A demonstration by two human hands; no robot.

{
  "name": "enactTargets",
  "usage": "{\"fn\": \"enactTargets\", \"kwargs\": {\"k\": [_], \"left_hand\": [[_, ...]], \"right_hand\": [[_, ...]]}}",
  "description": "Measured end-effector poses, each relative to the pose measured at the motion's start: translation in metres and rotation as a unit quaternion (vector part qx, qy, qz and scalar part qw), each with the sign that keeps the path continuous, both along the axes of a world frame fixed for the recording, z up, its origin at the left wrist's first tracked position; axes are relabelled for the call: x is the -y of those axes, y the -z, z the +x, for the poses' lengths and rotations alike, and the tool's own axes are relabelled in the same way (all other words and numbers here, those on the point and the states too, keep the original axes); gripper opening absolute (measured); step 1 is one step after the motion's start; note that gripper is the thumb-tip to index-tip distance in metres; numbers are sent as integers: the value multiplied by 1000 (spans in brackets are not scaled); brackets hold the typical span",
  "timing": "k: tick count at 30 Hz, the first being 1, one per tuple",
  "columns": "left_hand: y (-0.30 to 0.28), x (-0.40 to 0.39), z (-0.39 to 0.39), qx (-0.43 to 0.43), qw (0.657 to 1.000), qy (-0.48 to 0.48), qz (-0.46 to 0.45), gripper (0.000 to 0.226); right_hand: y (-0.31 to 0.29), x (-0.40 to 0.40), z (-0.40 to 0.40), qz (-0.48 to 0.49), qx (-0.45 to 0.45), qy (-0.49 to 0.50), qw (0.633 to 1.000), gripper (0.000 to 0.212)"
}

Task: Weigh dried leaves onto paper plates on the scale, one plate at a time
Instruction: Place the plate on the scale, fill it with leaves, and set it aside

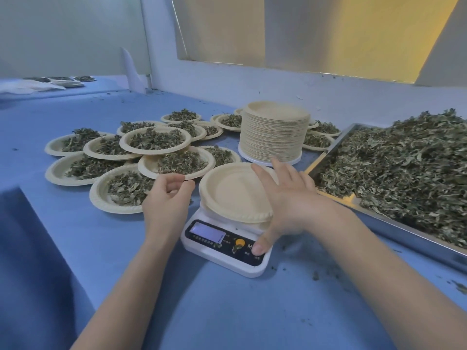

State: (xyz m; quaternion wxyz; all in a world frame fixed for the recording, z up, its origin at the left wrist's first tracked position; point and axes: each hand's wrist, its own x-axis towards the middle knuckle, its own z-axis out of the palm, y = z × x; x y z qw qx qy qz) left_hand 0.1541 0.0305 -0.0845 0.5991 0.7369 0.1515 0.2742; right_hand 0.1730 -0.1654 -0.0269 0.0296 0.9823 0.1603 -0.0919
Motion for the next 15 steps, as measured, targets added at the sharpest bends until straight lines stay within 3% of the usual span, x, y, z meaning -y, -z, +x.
{"fn": "enactTargets", "kwargs": {"k": [12,15], "left_hand": [[2,-3,0,7,1000,0,3,9],[-2,3,-2,31,997,-26,64,12]], "right_hand": [[5,9,0,40,-12,-1,999,152],[5,12,-1,55,-19,-9,998,149]]}}
